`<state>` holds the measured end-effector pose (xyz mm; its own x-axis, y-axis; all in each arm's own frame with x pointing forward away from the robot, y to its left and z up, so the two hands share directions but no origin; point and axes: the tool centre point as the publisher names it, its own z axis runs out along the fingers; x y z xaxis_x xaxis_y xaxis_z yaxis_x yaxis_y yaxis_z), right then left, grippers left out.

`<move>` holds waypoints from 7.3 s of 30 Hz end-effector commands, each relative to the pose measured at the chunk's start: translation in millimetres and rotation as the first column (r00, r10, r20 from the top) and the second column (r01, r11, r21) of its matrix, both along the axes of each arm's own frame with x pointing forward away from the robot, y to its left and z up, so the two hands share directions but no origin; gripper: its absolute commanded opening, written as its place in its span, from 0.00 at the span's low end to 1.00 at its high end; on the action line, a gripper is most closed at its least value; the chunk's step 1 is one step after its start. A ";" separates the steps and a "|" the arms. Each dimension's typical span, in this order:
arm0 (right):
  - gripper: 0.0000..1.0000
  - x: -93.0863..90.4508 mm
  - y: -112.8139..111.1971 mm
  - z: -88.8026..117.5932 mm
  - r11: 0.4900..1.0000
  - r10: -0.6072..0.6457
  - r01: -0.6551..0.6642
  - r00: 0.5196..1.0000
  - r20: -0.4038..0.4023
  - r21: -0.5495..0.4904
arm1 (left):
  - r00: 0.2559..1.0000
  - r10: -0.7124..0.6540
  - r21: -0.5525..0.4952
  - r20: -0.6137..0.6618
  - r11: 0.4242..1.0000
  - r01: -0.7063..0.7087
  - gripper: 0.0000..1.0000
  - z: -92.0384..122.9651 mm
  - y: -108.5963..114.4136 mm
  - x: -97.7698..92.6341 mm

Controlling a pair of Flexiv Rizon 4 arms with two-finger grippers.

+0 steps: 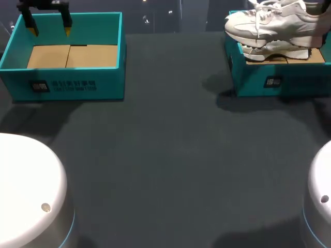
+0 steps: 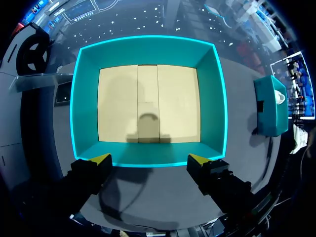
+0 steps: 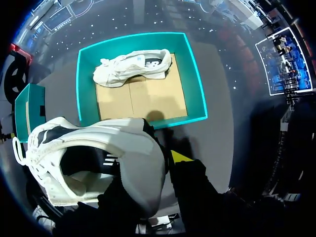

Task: Take the shoe out of the shoebox, open the shoe tongue, remove and reinsert the insole, then place the shoe into the shoebox

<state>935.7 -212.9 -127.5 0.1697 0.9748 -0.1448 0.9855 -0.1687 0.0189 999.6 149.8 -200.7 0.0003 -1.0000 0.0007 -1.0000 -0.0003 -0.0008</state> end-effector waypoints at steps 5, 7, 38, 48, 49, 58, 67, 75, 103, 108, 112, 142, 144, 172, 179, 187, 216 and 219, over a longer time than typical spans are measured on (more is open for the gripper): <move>0.00 -88.6 68.3 11.7 0.995 0.001 0.017 0.983 0.182 -0.097 | 1.000 0.000 0.001 -0.001 1.000 0.000 1.00 0.5 0.0 0.1; 0.00 -98.4 82.6 12.0 0.994 -0.007 0.026 0.984 0.179 -0.102 | 1.000 0.000 0.001 -0.001 1.000 0.000 1.00 0.5 0.0 0.1; 0.00 -172.5 171.2 -39.2 0.983 0.001 0.024 0.991 0.133 -0.181 | 1.000 0.000 0.001 -0.001 1.000 0.000 1.00 0.5 0.0 0.1; 0.00 -209.0 198.2 -76.2 0.993 -0.015 0.029 0.992 0.125 -0.114 | 1.000 0.000 0.001 -0.001 1.000 0.000 1.00 0.5 0.0 0.1; 0.00 -209.0 198.2 -76.2 0.993 -0.015 0.029 0.992 0.125 -0.114 | 1.000 0.000 0.001 -0.001 1.000 0.000 1.00 0.5 0.0 0.1; 0.00 -210.8 202.6 -81.2 0.993 -0.018 0.033 0.991 0.132 -0.113 | 1.000 0.000 0.001 -0.001 1.000 0.000 1.00 0.5 0.0 0.1; 0.00 -219.0 229.4 -132.3 0.988 0.011 0.011 0.990 0.144 -0.154 | 1.000 0.000 0.001 -0.001 1.000 0.000 1.00 0.5 0.0 0.1; 0.00 -221.0 236.9 -173.9 0.990 0.041 -0.024 0.992 0.122 -0.137 | 1.000 0.000 0.001 -0.001 1.000 0.000 1.00 0.5 0.0 0.1; 0.00 -233.5 253.8 -238.2 0.995 0.018 -0.006 0.992 0.126 -0.096 | 1.000 0.000 0.001 -0.001 1.000 0.000 1.00 0.5 0.0 0.1; 0.00 -233.9 254.4 -245.5 0.996 0.016 -0.006 0.993 0.118 -0.086 | 1.000 0.000 0.001 -0.001 1.000 0.000 1.00 0.5 0.0 0.1; 0.00 -235.0 254.8 -252.4 0.997 0.009 -0.001 0.995 0.102 -0.081 | 1.000 0.000 0.001 -0.001 1.000 0.000 1.00 0.5 0.0 0.1; 1.00 -255.9 233.8 -155.1 0.662 0.516 -0.616 0.788 0.335 0.428 | 1.000 0.000 0.001 -0.001 1.000 0.000 1.00 0.5 0.0 0.1; 1.00 -255.9 233.8 -155.1 0.662 0.516 -0.616 0.788 0.335 0.428 | 1.000 0.000 0.001 -0.001 1.000 0.000 1.00 0.5 0.0 0.1; 1.00 -271.2 201.7 -161.4 0.014 0.586 -0.964 0.224 0.779 0.266 | 1.000 0.000 0.001 -0.001 1.000 0.000 1.00 0.5 0.0 0.1; 1.00 -269.8 180.8 -178.7 -0.078 0.445 -0.994 0.032 0.895 0.075 | 1.000 0.000 0.001 -0.001 1.000 0.000 1.00 0.5 0.0 0.1; 1.00 -266.5 171.8 -182.9 0.030 0.364 -0.996 0.089 0.927 0.084 | 1.000 0.000 0.001 -0.001 1.000 0.000 1.00 0.5 0.0 0.1; 1.00 -241.5 156.5 -238.7 0.122 0.367 -0.992 0.052 0.929 0.007 | 1.000 0.000 0.001 -0.001 1.000 0.000 1.00 0.5 0.0 0.1; 1.00 -238.3 156.3 -239.9 0.123 0.373 -0.992 0.032 0.927 -0.016 | 1.000 0.000 0.001 -0.001 1.000 0.000 1.00 0.5 0.0 0.1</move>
